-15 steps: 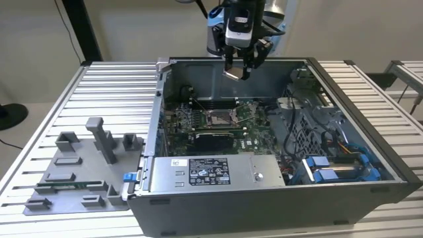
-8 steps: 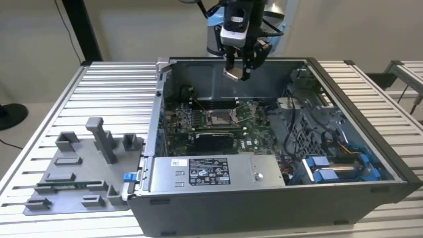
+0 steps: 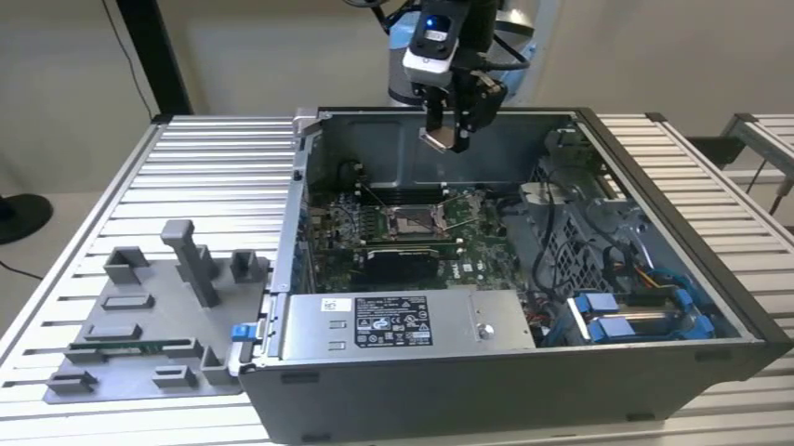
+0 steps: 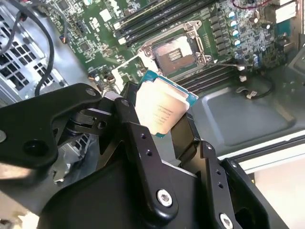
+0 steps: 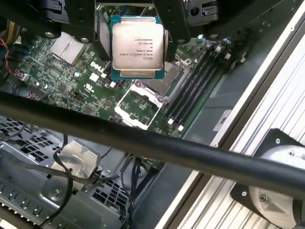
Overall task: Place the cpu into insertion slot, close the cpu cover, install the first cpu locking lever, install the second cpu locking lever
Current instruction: 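Place the cpu into insertion slot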
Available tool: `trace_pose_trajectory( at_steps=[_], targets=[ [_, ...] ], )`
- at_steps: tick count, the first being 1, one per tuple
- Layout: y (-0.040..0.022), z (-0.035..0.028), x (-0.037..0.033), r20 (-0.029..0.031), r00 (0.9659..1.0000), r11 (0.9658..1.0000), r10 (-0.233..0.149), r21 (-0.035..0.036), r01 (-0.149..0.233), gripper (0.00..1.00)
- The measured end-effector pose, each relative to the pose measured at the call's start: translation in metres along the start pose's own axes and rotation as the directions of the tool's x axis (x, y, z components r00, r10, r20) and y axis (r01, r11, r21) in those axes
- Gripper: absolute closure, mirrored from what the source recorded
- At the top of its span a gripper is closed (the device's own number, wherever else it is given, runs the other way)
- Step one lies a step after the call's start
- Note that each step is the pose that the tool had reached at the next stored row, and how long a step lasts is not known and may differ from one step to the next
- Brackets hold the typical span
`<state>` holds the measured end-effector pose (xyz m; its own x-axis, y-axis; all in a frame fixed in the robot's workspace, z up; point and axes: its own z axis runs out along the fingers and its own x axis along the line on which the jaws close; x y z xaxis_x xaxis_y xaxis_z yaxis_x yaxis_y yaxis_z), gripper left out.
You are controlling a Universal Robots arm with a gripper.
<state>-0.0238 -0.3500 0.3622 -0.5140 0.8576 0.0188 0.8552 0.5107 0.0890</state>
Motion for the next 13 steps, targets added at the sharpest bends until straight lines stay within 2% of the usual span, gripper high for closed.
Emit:
trace_pose_trajectory(
  at_steps=[7, 13],
  targets=[
    [-0.0013, 0.0001, 0.0008, 0.0066, 0.9973, 0.9973, 0.073, -0.0015, -0.073, 1.0],
    [-0.003, 0.0002, 0.0018, 0.0092, 0.9946, 0.9946, 0.103, -0.0022, -0.103, 1.0]
  ],
)
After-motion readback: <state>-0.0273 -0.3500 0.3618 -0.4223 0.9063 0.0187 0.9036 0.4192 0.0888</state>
